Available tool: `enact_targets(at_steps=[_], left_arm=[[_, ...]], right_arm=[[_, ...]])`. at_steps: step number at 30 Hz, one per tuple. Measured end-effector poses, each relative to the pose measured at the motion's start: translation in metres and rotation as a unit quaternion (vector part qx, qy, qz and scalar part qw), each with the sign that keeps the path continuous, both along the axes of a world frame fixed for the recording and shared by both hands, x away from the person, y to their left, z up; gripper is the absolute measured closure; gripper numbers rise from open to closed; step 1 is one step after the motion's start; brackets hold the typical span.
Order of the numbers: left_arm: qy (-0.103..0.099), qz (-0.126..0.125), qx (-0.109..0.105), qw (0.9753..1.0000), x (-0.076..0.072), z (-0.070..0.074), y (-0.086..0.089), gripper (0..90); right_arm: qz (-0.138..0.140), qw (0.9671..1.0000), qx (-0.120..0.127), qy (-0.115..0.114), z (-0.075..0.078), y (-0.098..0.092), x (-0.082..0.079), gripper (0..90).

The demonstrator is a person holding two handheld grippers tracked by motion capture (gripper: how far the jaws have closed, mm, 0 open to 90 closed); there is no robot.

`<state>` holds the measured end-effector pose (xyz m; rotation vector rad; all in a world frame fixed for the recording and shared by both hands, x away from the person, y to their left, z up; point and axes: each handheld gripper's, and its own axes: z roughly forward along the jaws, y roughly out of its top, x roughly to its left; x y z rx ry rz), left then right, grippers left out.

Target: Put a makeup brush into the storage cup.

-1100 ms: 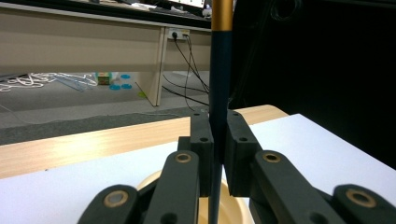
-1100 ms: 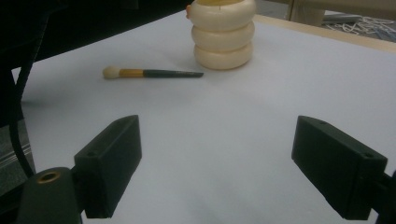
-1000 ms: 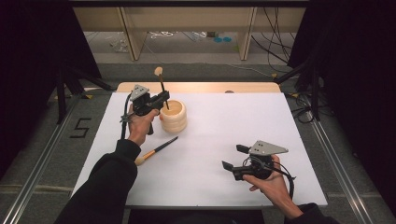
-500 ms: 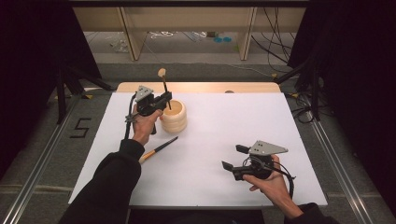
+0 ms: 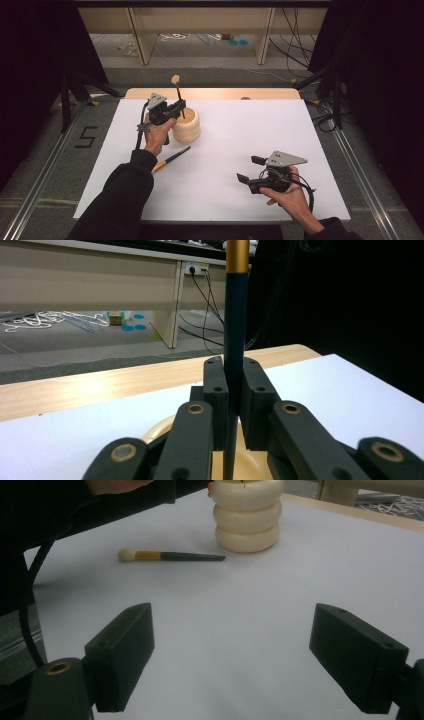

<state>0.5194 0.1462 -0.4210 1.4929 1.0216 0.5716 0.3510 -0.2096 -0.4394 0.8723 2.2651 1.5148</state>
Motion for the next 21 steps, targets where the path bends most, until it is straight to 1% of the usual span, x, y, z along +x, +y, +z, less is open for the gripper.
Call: enact_targets(at_steps=[1, 2, 6, 7, 10, 18, 21], left_arm=[[0.0, 0.0, 0.0, 1.0, 0.0002, -0.0003, -0.0002, 83.0], [0.0, 0.0, -0.001, 1.0, 0.0005, -0.0005, -0.0004, 83.0], [0.003, 0.003, 0.002, 1.0, 0.0017, -0.003, -0.0011, 83.0], [0.005, 0.003, 0.004, 1.0, 0.0021, -0.004, -0.0014, 83.0], [0.005, 0.001, 0.006, 1.0, 0.0023, -0.0055, -0.0023, 82.9], [0.01, -0.001, 0.012, 0.9999, 0.003, -0.0087, -0.0044, 82.7], [0.011, -0.001, 0.014, 0.9998, 0.0033, -0.0103, -0.004, 82.7]], right_arm=[[0.0, 1.0, 0.0, 0.001, 0.0001, 0.0001, -0.0001, 18.6], [-0.004, 0.9999, -0.015, 0.007, 0.0019, -0.0014, -0.0016, 18.6], [-0.003, 0.9999, -0.012, 0.006, 0.0016, -0.0008, -0.0016, 18.7], [-0.001, 1.0, -0.008, 0.006, 0.0012, -0.0003, -0.0014, 18.7], [0.003, 0.9999, -0.012, 0.004, 0.0011, -0.0002, -0.0014, 18.8], [0.004, 0.9999, -0.009, 0.003, 0.0006, 0.0007, -0.0016, 18.9], [0.007, 0.9999, -0.011, 0.007, 0.0009, 0.0005, -0.0017, 18.9]])
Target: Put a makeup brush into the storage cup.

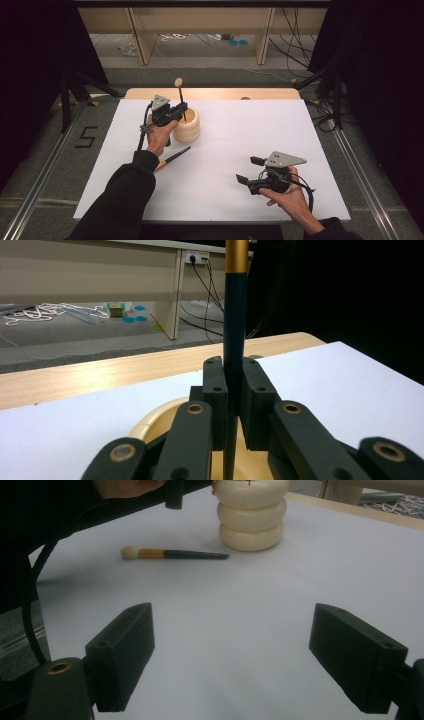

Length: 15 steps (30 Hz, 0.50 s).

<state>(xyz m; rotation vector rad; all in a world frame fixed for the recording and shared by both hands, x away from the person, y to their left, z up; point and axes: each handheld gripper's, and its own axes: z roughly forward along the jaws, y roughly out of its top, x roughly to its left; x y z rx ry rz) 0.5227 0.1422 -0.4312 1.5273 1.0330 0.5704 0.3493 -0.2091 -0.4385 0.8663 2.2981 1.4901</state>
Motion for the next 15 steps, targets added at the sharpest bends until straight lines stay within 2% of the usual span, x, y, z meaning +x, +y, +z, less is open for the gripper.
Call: enact_targets(at_steps=[10, 15], left_arm=[[0.013, 0.0, 0.005, 0.9999, -0.0001, -0.0082, 0.0008, 82.0], [0.028, 0.002, 0.022, 0.9994, 0.0005, -0.01, 0.0026, 68.7]], right_arm=[[-0.001, 1.0, -0.005, 0.001, 0.0001, 0.0009, -0.0003, 19.5], [-0.001, 1.0, 0.002, 0.002, -0.0006, 0.0017, 0.0001, 19.5]])
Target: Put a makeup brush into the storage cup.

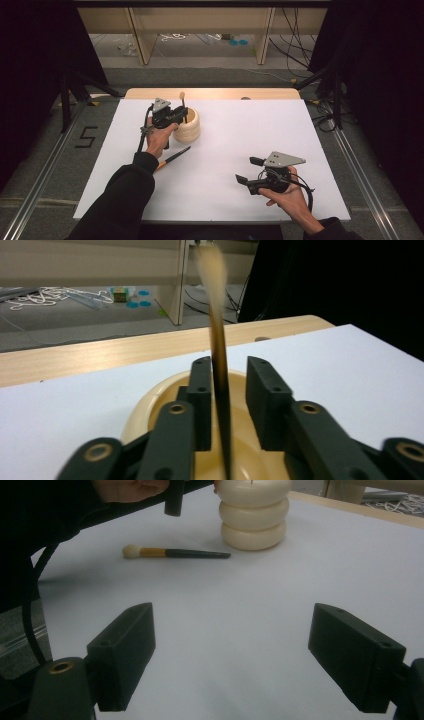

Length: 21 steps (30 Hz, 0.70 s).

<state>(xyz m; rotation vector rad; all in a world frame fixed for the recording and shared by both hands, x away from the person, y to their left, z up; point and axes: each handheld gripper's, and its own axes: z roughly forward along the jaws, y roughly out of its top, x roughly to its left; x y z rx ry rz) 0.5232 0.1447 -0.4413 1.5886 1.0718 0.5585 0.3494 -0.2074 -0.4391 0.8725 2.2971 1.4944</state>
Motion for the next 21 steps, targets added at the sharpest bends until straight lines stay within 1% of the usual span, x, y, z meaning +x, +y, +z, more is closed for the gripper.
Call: enact_targets(at_steps=[2, 4, 8, 12, 13, 16, 18, 19, 21], left_arm=[[0.005, 0.005, 0.005, 1.0, -0.001, 0.0, 0.0, 58.4], [0.005, 0.012, 0.007, 0.9999, -0.002, 0.002, 0.001, 50.6], [-0.003, 0.017, 0.009, 0.9998, -0.005, 0.008, 0.004, 44.7], [0.0, 0.016, 0.015, 0.9998, -0.01, 0.013, 0.007, 40.7], [0.001, 0.016, 0.011, 0.9998, -0.011, 0.015, 0.008, 39.8], [0.002, 0.016, 0.015, 0.9998, -0.014, 0.018, 0.01, 37.0], [0.012, 0.011, 0.016, 0.9997, -0.016, 0.02, 0.012, 35.2], [0.016, 0.009, 0.012, 0.9998, -0.016, 0.02, 0.013, 34.4], [0.017, 0.008, 0.014, 0.9997, -0.018, 0.022, 0.015, 33.6]], right_arm=[[0.001, 1.0, -0.001, -0.004, 0.0, 0.0, 0.001, 19.5], [0.001, 1.0, -0.001, -0.002, -0.001, 0.0, 0.001, 19.5], [0.001, 1.0, -0.001, -0.001, -0.001, 0.0, 0.001, 19.5], [0.001, 1.0, -0.001, -0.002, -0.001, 0.0, 0.001, 19.5], [0.001, 1.0, -0.001, -0.002, -0.001, 0.0, 0.001, 19.5], [0.001, 1.0, -0.001, -0.002, -0.001, 0.0, 0.001, 19.5], [0.001, 1.0, -0.001, -0.002, -0.001, 0.0, 0.001, 19.4], [0.002, 1.0, -0.001, -0.001, -0.001, 0.0, 0.001, 19.4], [0.003, 1.0, -0.001, -0.001, -0.001, 0.001, 0.001, 19.3]])
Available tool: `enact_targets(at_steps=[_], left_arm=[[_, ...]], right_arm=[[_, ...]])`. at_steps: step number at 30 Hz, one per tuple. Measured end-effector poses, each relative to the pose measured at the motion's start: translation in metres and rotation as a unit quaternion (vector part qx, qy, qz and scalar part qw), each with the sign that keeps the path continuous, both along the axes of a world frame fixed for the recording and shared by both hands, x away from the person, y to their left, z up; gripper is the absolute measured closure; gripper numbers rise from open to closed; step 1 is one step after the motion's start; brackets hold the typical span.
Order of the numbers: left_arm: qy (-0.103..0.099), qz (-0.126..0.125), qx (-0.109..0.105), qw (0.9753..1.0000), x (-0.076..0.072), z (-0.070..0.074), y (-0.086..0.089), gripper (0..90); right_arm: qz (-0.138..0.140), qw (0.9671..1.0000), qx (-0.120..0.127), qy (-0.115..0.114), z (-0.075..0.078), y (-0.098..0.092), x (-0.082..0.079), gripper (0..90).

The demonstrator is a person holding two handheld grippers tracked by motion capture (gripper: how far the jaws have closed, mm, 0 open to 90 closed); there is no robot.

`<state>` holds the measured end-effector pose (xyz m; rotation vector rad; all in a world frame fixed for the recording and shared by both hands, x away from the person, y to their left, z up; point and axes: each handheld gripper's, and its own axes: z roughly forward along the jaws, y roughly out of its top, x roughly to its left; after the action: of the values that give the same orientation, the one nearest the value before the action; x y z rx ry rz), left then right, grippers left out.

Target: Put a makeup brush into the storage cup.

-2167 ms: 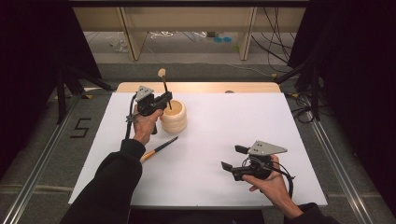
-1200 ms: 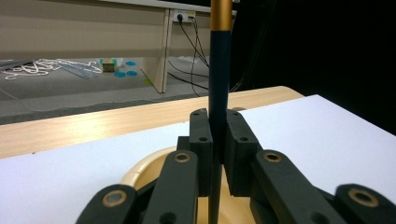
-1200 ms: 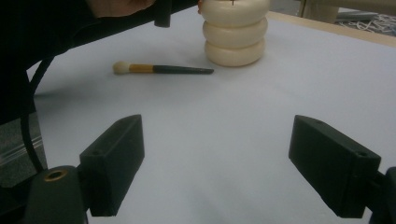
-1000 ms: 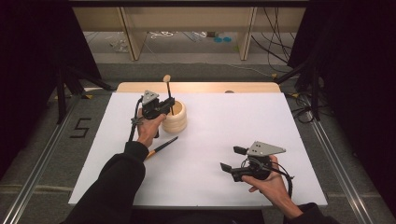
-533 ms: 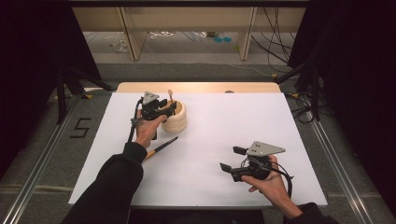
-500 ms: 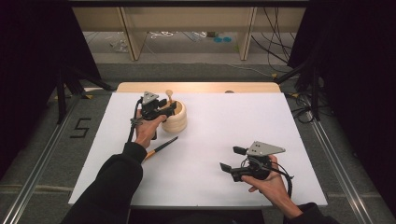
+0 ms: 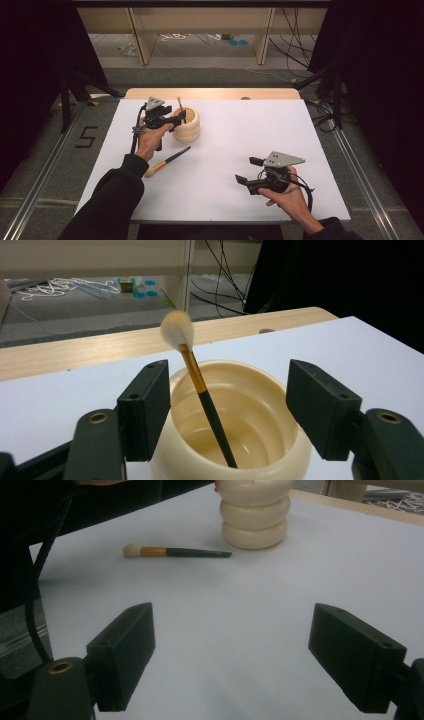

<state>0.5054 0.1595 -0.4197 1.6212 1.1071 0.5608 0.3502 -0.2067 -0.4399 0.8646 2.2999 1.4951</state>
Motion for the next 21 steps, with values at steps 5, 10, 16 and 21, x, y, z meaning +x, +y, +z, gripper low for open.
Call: enact_targets(at_steps=[5, 10, 16, 21], left_arm=[[0.009, -0.011, 0.002, 0.9999, -0.009, 0.005, 0.0, 32.0], [0.011, -0.026, 0.005, 0.9996, -0.018, 0.011, -0.003, 29.8], [0.008, -0.029, 0.009, 0.9995, -0.027, 0.016, -0.004, 25.7], [0.015, -0.037, 0.018, 0.9991, -0.034, 0.015, -0.003, 23.5]], right_arm=[[-0.001, 1.0, 0.0, -0.001, 0.0, 0.0, 0.0, 19.1], [-0.001, 1.0, 0.0, 0.0, 0.0, 0.0, 0.0, 19.1], [0.001, 1.0, -0.001, 0.002, 0.0, 0.0, 0.0, 18.9], [0.001, 1.0, -0.001, 0.002, 0.0, 0.0, 0.0, 18.9]])
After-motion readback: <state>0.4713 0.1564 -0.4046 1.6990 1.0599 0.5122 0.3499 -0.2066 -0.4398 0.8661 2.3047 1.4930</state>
